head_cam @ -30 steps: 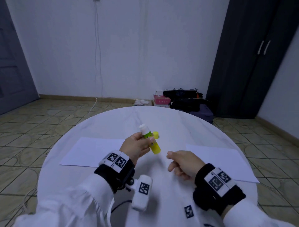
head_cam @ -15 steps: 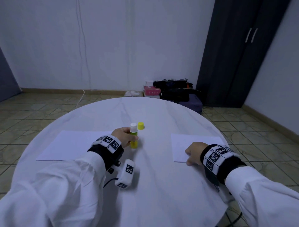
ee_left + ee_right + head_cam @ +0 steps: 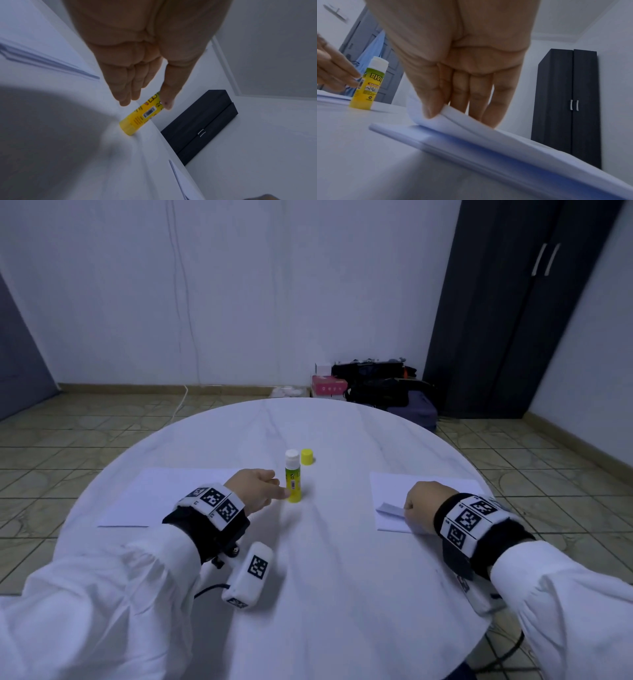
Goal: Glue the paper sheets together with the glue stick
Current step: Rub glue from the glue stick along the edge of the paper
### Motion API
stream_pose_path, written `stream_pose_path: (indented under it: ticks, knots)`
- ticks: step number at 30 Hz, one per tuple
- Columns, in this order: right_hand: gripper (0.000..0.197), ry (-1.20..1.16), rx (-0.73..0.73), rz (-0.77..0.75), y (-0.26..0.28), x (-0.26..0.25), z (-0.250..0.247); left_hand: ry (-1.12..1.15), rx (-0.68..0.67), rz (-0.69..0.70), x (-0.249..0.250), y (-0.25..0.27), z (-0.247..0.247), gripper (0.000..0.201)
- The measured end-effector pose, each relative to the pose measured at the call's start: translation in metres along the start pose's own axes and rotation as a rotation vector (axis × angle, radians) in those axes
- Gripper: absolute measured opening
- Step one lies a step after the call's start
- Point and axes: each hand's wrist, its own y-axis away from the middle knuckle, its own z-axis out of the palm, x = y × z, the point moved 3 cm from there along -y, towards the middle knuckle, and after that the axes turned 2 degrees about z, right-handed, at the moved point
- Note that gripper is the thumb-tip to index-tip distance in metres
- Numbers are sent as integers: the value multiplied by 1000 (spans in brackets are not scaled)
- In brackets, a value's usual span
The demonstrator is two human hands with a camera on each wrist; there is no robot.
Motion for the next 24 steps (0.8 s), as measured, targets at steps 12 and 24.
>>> stream_pose_path:
  ticks: [12,24]
  knots:
    - [13,-117,228,-49,42,-16,-25,-181,-108,52,6,43,-8,60]
    - [25,70,64,-522,118,-165,5,-1377,-442,181,-35,90,-11,47]
